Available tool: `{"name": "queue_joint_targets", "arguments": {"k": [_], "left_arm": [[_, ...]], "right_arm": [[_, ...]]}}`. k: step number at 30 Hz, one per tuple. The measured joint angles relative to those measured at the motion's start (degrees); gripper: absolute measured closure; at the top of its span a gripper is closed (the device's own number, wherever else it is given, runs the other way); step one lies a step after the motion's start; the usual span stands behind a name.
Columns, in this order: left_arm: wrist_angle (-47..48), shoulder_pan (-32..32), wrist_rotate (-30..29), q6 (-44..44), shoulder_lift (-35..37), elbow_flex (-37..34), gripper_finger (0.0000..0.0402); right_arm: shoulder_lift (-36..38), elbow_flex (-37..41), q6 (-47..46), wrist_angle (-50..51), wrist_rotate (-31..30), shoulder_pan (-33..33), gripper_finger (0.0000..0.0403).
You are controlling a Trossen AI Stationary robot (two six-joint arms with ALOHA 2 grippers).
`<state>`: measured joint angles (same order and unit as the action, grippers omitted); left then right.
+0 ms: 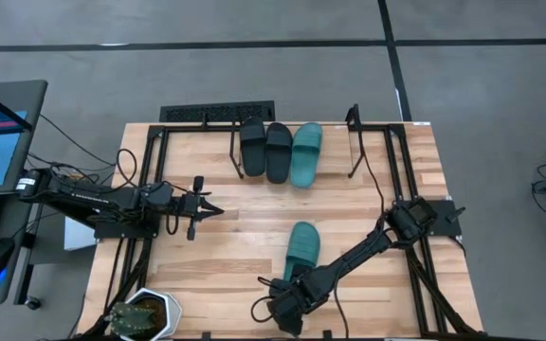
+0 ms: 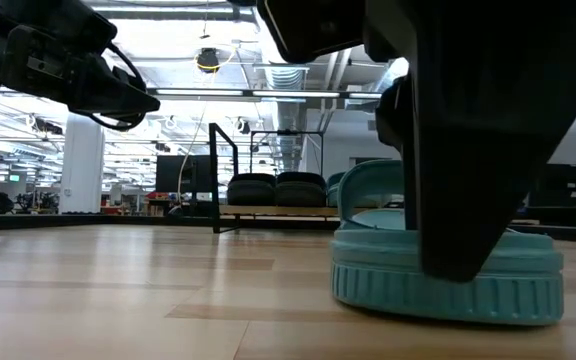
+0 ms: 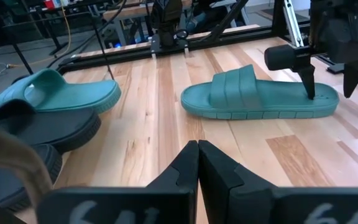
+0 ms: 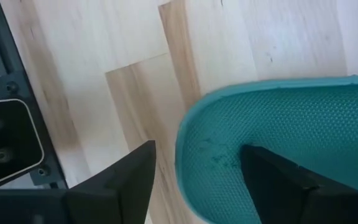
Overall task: Pick and place slides into the shelf
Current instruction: Put the dark green slipper on the shelf
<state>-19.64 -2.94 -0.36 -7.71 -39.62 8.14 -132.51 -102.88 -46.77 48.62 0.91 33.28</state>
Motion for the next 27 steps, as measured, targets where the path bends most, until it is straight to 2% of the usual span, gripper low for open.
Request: {"name": "queue_joint_targets", "arguments": {"k": [7, 15, 18, 22, 27], "left_arm": [[1.19, 0.0, 0.77, 0.51, -0.02, 0.0, 0.0402], [1.97, -0.04, 8.55, 1.68, -0.02, 0.0, 0.0401], [2.65, -0.04, 10.28, 2.87, -0.02, 0.0, 0.0401], [2.93, -0.7, 10.59, 4.25, -0.02, 0.0, 0.0401], [3.76, -2.89, 10.49, 4.79, -0.04, -0.02, 0.0401]], "right_arm": [[0.08, 1.9, 2.29, -1.47, -0.31, -0.61, 0.0213], [0.28, 3.2, 9.21, -2.61, -2.64, -1.55, 0.0283], [0.31, 3.13, 9.07, -1.32, -2.62, -2.22, 0.0319], [0.37, 3.0, 7.44, -1.46, -1.76, -2.91, 0.0388], [0.31, 3.13, 6.3, -3.09, -2.33, -2.55, 0.0399]]}}
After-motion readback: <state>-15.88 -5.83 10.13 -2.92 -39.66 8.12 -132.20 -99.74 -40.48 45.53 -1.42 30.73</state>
